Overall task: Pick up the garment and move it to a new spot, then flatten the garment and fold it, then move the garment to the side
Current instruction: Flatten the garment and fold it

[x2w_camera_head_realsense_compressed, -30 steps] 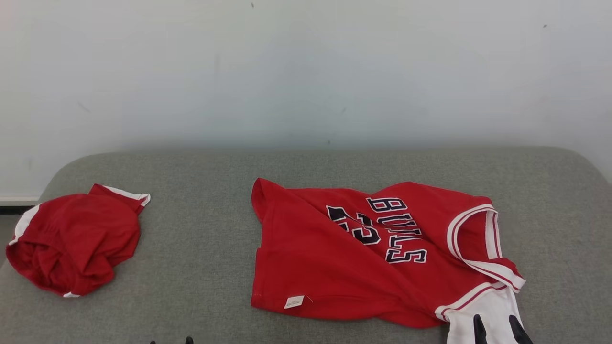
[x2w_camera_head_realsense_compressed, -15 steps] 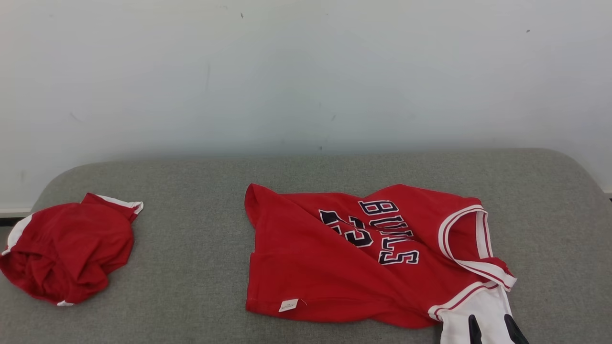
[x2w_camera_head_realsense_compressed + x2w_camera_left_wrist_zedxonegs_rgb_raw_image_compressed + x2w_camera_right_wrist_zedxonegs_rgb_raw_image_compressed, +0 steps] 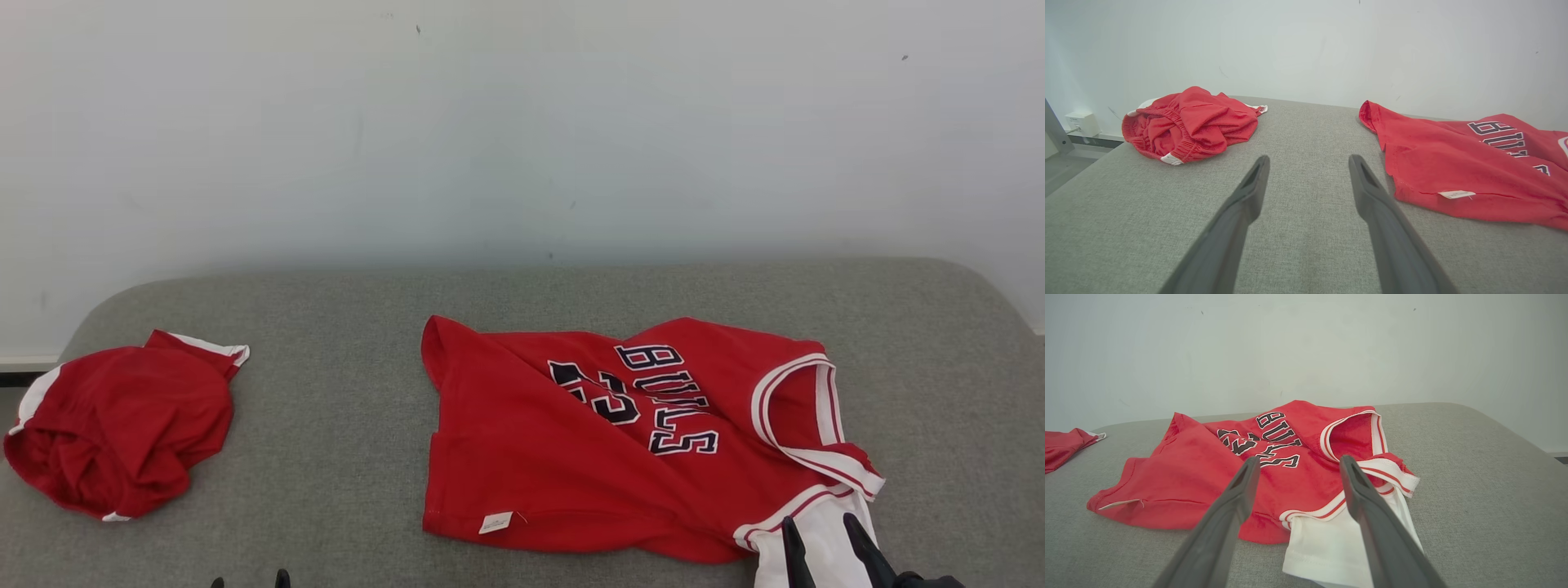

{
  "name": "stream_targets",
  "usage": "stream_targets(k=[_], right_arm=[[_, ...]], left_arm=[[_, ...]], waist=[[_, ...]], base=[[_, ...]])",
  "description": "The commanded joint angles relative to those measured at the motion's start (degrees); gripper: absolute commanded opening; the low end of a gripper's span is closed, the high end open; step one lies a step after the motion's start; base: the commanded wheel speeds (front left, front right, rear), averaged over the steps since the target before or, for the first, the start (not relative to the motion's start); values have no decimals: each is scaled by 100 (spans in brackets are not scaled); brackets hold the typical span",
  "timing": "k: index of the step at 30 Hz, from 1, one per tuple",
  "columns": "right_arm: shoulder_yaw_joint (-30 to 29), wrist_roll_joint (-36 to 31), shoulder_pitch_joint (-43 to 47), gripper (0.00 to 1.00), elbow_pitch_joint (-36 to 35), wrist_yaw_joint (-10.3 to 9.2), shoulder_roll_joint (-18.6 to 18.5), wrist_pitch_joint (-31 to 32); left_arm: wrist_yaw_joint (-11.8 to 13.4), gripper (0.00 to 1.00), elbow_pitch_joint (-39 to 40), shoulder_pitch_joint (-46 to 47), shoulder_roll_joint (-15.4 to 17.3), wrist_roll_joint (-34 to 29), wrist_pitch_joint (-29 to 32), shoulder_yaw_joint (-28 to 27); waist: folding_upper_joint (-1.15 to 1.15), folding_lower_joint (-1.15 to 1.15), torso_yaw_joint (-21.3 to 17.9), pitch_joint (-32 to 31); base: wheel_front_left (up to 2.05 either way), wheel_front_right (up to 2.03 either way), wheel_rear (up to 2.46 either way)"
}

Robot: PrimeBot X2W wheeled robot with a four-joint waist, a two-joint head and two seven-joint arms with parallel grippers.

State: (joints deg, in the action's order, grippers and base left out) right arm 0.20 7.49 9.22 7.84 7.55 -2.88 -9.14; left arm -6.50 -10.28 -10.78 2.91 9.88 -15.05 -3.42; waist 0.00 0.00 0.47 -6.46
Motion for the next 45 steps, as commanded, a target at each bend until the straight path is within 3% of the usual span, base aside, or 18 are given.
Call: stream_targets(k=[1, 23, 30, 36, 45], right_arm=[[-4, 12, 14, 100, -26, -14, -3, 20], [-12, 205, 106, 100, -150, -14, -3, 296], [-238, 264, 46, 100, -92, -14, -3, 772], [-308, 185, -128, 100, 6, -14, -3, 1549], [-161, 155, -465, 100, 121, -14, -3, 1765]], left_arm=[[0, 100, 8, 32, -5, -44, -19, -14], [-68, 100, -273, 108, -6, -4, -19, 155], [-96, 100, -666, 498, -6, 92, -17, 425], [-94, 100, -1408, 1353, 35, 335, 581, 923], [-91, 100, -2165, 2267, 200, 967, 1373, 1362]], waist=[[0, 0, 6, -6], [0, 0, -49, 54], [0, 0, -158, 185], [0, 0, -377, 430], [0, 0, -743, 784]], base=[[0, 0, 0], [0, 0, 0], [0, 0, 0], [0, 0, 0], [0, 0, 0]])
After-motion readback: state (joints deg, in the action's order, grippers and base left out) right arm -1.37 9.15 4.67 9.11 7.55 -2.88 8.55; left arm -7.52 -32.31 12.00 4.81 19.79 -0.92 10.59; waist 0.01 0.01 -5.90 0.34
